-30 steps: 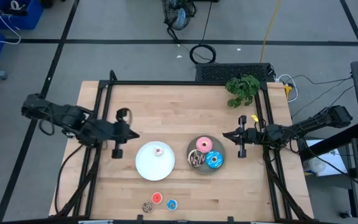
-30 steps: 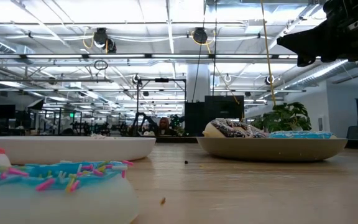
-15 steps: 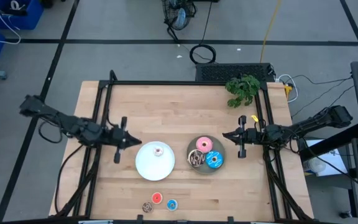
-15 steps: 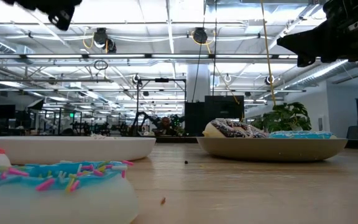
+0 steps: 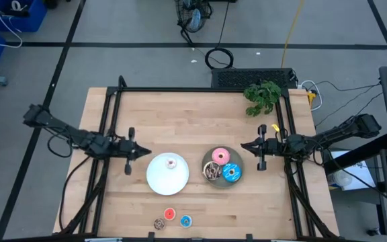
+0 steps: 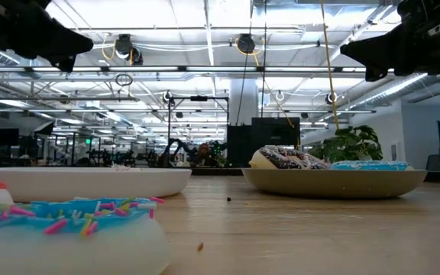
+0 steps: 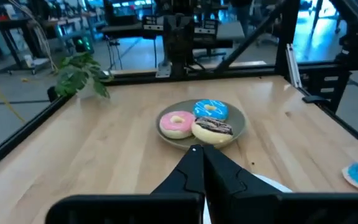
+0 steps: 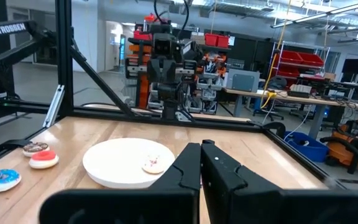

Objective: Pick & Place donuts
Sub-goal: Put the small brown donut on the white plate

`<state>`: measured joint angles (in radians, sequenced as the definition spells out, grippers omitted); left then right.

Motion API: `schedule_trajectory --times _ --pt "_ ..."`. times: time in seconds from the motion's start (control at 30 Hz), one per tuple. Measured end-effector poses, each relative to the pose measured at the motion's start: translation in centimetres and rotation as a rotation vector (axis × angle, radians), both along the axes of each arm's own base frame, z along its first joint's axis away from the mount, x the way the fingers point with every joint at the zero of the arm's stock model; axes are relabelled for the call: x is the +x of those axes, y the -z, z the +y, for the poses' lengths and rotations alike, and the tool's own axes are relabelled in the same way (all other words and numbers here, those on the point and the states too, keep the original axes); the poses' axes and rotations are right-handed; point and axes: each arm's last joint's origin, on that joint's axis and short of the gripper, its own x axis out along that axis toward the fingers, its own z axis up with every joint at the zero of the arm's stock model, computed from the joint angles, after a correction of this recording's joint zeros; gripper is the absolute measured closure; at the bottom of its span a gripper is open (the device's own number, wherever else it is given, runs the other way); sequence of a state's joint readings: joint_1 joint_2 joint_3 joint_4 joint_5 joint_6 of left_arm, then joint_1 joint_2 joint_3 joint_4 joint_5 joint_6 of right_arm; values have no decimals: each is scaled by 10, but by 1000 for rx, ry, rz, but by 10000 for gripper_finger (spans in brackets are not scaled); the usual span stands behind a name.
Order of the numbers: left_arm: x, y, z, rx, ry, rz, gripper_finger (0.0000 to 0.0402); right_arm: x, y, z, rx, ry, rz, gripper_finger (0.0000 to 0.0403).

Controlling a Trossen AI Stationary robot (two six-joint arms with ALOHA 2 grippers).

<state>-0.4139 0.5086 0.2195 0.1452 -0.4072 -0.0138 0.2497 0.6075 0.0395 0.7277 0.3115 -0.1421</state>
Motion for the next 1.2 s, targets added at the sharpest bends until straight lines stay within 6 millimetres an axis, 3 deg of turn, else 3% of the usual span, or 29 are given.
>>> schedule_trajectory --times 0.53,0.97,1.2 --pt "-18 38 13 -76 -59 -64 395 0 -2 0 -19 3 -15 403" --pt "-18 42 14 -22 -84 -46 398 0 -2 0 -22 9 -15 403" --pt "-19 47 14 4 -78 11 369 0 -2 0 -22 9 -15 403"
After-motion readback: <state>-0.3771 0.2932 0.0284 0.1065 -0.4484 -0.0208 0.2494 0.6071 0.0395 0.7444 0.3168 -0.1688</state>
